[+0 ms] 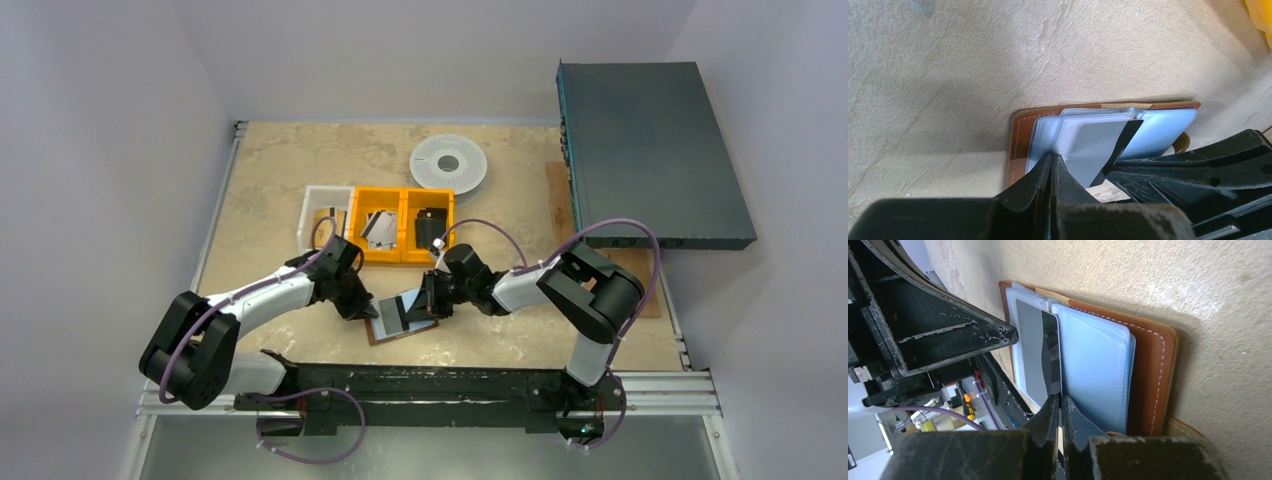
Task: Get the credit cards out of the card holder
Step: Remove the credit card from the card holder.
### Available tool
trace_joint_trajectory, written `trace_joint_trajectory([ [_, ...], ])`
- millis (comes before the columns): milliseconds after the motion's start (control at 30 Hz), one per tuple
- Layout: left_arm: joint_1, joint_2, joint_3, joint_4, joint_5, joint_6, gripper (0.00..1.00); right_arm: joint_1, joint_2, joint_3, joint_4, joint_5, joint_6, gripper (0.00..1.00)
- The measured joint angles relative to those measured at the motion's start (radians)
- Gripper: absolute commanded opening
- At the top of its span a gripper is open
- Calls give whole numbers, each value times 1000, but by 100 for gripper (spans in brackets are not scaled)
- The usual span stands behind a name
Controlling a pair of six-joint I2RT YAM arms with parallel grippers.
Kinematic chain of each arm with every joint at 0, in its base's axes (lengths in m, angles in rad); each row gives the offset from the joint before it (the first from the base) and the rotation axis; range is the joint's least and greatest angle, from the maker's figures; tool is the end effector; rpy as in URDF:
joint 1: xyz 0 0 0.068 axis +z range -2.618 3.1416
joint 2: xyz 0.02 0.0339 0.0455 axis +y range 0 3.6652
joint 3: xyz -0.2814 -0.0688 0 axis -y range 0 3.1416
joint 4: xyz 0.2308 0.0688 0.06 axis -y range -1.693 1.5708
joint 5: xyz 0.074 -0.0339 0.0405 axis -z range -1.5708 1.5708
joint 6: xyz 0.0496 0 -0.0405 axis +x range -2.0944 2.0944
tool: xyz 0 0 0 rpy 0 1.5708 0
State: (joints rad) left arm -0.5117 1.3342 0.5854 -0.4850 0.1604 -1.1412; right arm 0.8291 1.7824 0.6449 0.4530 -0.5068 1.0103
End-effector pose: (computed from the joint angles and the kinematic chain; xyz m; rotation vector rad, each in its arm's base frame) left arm 0.1745 -0.1071 0.1578 -0.8848 2.8493 -0.5357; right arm 0.1994 0.2532 0.1301 -0.0840 2.6476 1.4052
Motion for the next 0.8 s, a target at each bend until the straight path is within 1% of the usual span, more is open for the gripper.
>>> trace_joint_trajectory([
  [200, 0, 0, 0, 0, 0, 0, 0, -6, -5, -6, -5, 3, -2, 0],
  [433, 0, -4, 3, -1, 1, 10, 0, -18, -57, -31, -35, 26, -18, 0],
  [633, -2, -18, 14, -9, 3, 93, 0, -19, -55, -32, -32, 23, -24, 0],
  [700, -11, -32, 19, -31, -10, 128, 3, -19, -55, -32, -32, 22, -24, 0],
  [800, -35, -56, 31, -67, -14, 167, 10, -19, -55, -32, -32, 23, -24, 0],
])
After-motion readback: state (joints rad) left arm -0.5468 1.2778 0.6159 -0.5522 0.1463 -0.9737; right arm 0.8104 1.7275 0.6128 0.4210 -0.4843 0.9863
